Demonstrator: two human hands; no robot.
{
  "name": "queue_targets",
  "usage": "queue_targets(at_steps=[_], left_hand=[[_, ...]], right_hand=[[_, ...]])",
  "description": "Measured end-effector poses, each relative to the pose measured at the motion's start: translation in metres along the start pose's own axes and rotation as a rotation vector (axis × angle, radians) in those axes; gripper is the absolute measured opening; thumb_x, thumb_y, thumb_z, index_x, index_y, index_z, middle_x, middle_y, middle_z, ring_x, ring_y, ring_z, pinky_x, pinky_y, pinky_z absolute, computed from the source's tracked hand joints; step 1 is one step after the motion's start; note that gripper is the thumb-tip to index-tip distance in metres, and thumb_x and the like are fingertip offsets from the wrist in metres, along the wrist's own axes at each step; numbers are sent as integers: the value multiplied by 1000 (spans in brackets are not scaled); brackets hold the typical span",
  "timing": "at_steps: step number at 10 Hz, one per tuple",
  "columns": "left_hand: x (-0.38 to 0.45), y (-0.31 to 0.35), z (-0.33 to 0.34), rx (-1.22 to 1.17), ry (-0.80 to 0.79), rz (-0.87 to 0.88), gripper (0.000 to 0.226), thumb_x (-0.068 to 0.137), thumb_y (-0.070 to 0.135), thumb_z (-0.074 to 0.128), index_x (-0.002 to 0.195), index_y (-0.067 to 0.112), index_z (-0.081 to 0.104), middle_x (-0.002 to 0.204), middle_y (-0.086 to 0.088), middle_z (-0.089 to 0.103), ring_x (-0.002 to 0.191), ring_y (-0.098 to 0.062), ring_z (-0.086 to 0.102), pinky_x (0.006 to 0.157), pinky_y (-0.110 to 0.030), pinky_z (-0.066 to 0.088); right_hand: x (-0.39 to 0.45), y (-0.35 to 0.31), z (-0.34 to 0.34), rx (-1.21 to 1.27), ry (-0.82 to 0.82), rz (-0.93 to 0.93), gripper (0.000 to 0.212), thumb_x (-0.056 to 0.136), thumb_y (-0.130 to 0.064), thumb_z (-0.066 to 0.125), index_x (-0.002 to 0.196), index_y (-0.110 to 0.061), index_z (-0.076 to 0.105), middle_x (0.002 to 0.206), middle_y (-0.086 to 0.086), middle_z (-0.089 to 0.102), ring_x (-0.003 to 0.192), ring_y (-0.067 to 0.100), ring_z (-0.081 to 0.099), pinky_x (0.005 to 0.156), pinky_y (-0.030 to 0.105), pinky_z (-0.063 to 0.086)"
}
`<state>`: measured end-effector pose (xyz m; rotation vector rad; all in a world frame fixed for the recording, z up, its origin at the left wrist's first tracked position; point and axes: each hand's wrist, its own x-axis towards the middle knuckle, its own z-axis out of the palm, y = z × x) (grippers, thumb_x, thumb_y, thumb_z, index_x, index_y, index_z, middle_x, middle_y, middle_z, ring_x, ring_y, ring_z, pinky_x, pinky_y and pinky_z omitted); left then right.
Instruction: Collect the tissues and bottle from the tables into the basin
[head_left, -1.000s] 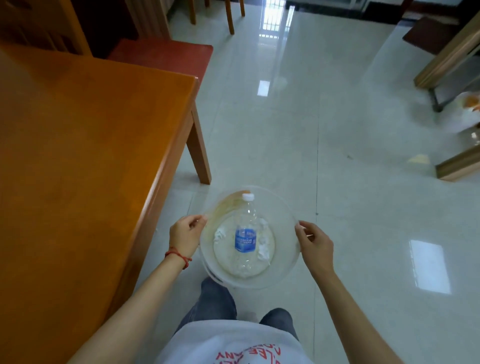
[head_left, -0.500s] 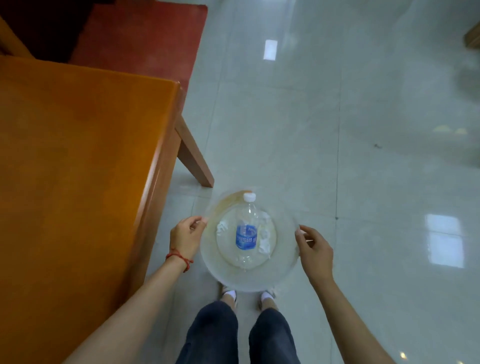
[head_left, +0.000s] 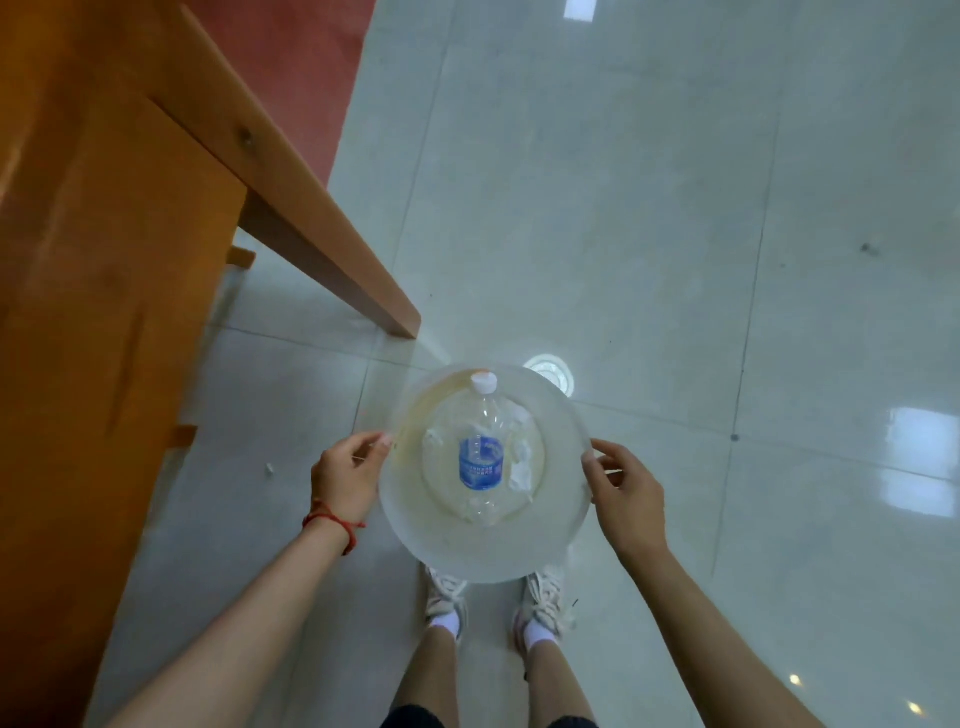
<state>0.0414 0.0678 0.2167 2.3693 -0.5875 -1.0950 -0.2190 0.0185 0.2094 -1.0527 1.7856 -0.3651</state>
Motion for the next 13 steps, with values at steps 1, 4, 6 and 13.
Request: queue_targets(at_steps=[1, 4, 6, 13], left_hand=[[36, -25, 23, -16, 1, -40, 37, 72, 37, 62, 96, 10, 68, 85, -10, 69, 87, -30, 66, 82, -51, 54], [135, -74, 67, 24, 15, -86, 26, 80, 28, 61, 99, 11, 67, 92, -21, 70, 86, -36, 66, 83, -51, 54], [178, -93, 79, 34, 15, -79, 26, 83, 27, 56, 99, 10, 66, 90, -13, 67, 90, -34, 64, 87, -50, 52], [198, -97, 91, 192, 74, -56, 44, 84, 30, 55, 121, 6, 52, 120, -22, 58, 113, -35, 52, 96, -38, 40]], right_hand=[[36, 21, 28, -17, -18, 7, 22, 86, -25, 56, 105, -19, 65, 89, 4, 66, 77, 13, 61, 77, 34, 52], [119, 65, 107, 25, -45, 39, 24, 85, -25, 58, 107, -18, 65, 91, 5, 66, 79, 16, 62, 80, 36, 53], [151, 76, 146, 53, -41, 45, 24, 85, -27, 57, 108, -22, 64, 91, 3, 65, 74, 14, 60, 73, 32, 51], [168, 72, 159, -19, -52, 74, 32, 86, -32, 56, 114, -18, 59, 95, 1, 64, 88, 20, 63, 86, 45, 52]])
